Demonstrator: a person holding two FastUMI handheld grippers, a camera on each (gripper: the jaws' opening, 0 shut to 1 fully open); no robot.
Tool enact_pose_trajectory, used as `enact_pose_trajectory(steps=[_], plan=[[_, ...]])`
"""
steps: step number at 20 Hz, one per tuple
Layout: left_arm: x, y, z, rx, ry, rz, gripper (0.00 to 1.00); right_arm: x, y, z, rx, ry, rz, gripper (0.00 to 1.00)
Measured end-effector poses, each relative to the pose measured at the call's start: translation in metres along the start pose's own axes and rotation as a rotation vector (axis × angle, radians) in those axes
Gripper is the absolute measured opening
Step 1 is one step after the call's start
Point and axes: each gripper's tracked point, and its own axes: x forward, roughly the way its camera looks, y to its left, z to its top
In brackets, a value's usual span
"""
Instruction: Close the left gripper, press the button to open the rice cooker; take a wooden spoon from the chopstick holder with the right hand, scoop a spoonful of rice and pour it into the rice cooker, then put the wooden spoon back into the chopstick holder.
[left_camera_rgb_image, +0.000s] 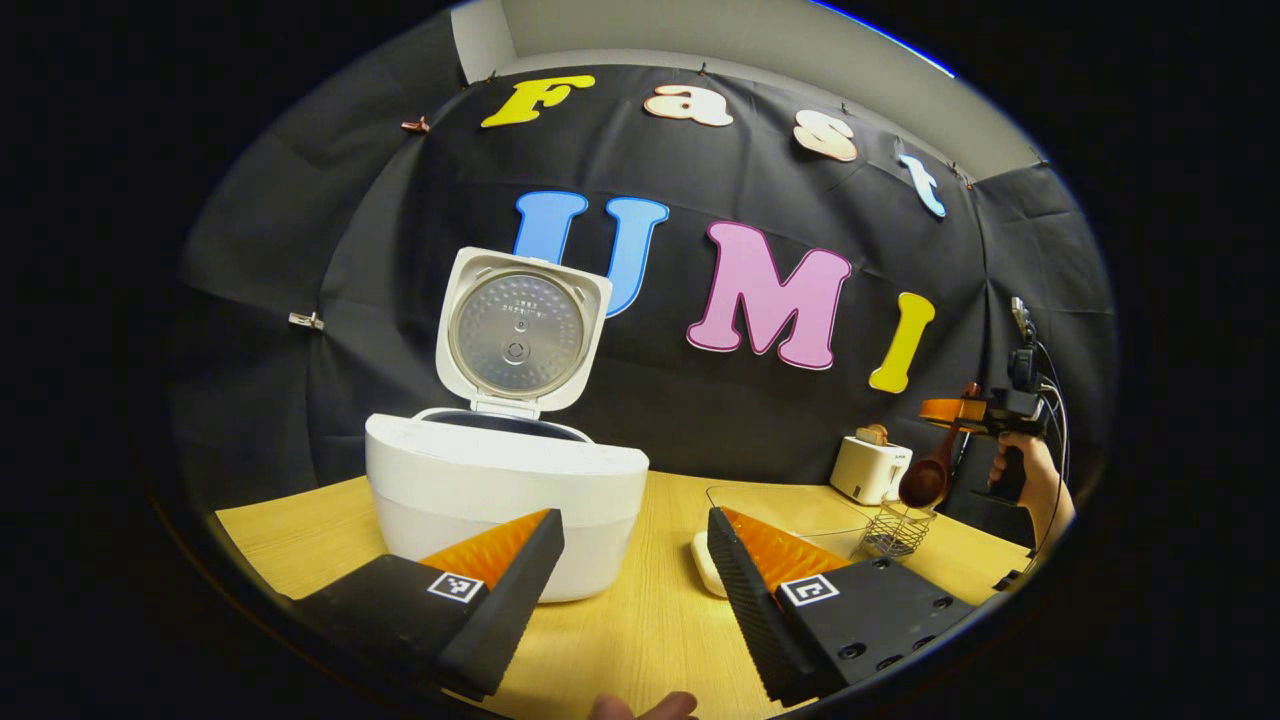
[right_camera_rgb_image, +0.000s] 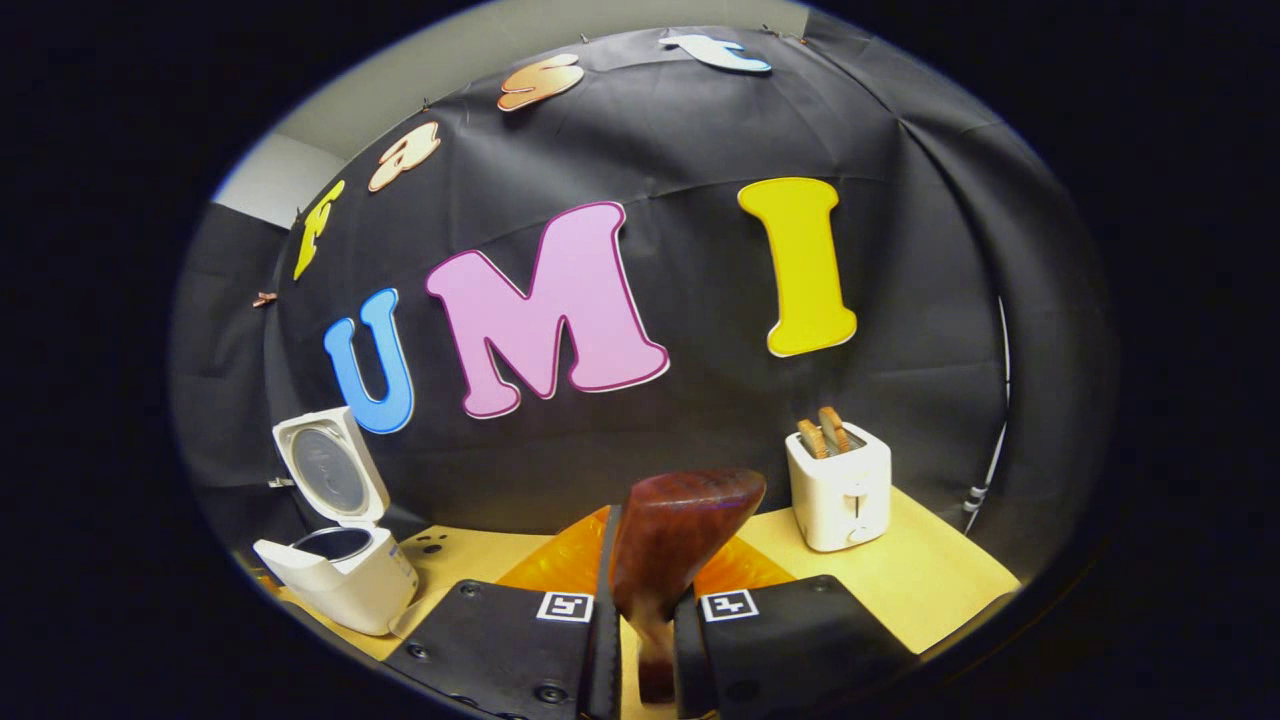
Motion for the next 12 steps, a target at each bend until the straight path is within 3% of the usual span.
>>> enact_pose_trajectory(steps=[7,12], plan=[[-0.001,0.011,-0.007,0.0,0.008,0.016,0.92,0.03,0.081,-0.014,0.062,0.012,0.14,0.24],[-0.003,0.018,-0.009,-0.001,0.008,0.029,0.92,0.058,0.135,-0.063,0.016,0.083,0.194,0.24]])
